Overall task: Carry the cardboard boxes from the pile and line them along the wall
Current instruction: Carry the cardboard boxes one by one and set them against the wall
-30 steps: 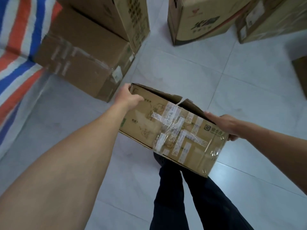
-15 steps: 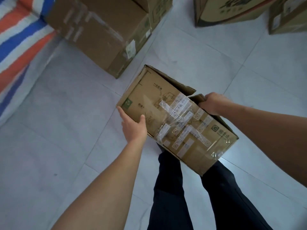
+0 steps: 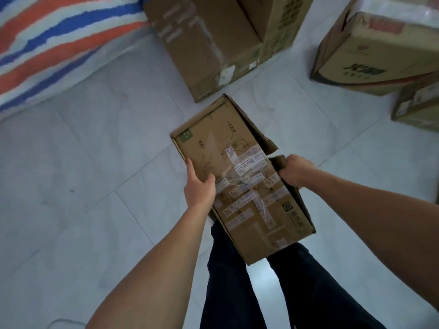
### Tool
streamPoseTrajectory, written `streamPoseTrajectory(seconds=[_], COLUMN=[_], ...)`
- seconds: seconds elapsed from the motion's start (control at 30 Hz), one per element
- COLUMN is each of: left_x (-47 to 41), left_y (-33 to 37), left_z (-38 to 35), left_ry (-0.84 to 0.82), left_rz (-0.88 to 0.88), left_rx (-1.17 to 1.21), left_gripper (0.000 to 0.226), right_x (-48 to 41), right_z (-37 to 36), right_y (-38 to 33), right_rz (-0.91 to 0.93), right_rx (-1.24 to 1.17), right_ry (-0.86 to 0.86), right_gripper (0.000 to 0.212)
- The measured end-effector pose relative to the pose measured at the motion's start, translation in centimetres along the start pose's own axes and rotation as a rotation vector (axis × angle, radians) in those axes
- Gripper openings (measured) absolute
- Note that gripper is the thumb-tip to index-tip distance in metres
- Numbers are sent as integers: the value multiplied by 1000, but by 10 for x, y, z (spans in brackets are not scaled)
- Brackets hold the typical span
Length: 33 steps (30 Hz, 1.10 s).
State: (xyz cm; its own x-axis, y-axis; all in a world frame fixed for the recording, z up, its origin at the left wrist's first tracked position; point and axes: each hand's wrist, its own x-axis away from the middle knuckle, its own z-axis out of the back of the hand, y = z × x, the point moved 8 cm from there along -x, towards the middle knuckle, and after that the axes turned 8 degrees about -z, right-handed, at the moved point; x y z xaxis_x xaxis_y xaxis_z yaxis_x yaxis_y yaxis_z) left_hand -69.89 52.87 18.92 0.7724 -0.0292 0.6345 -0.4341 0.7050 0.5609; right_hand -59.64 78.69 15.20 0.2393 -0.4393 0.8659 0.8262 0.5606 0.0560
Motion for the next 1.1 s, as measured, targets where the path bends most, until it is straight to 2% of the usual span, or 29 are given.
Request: streamPoseTrajectory(seconds=[0.1, 0.2, 0.43, 0.53, 0.6, 0.8, 0.97, 1.1], left_x=[31, 53, 106, 131, 138, 201, 240, 254], left_y=[4, -4, -78, -135, -149, -238, -297, -342], left_z=[59, 113, 260, 349, 368, 539, 662, 741], left_ry=[30, 63, 88, 125, 92, 278, 509, 602], left_rz=[12, 14, 21, 28, 11, 70, 106, 150], left_rx=[30, -14, -52, -56, -94, -73, -28, 7], left_gripper=[68, 61, 55, 61, 70, 73, 57, 46], right_x=[59, 109, 234, 309, 328, 470, 577, 643], right_z=[17, 26, -3, -37, -44, -119, -177, -221], right_y=[-34, -75, -209, -299, -322, -479, -603, -687], right_rz=[67, 139, 318, 426, 436, 650, 827, 952], right_rx=[25, 42, 169, 230, 262, 384, 468, 531], right_ry=[12, 19, 66, 117, 130, 181, 229, 251], right_gripper=[34, 30, 19, 17, 16, 23, 26, 27])
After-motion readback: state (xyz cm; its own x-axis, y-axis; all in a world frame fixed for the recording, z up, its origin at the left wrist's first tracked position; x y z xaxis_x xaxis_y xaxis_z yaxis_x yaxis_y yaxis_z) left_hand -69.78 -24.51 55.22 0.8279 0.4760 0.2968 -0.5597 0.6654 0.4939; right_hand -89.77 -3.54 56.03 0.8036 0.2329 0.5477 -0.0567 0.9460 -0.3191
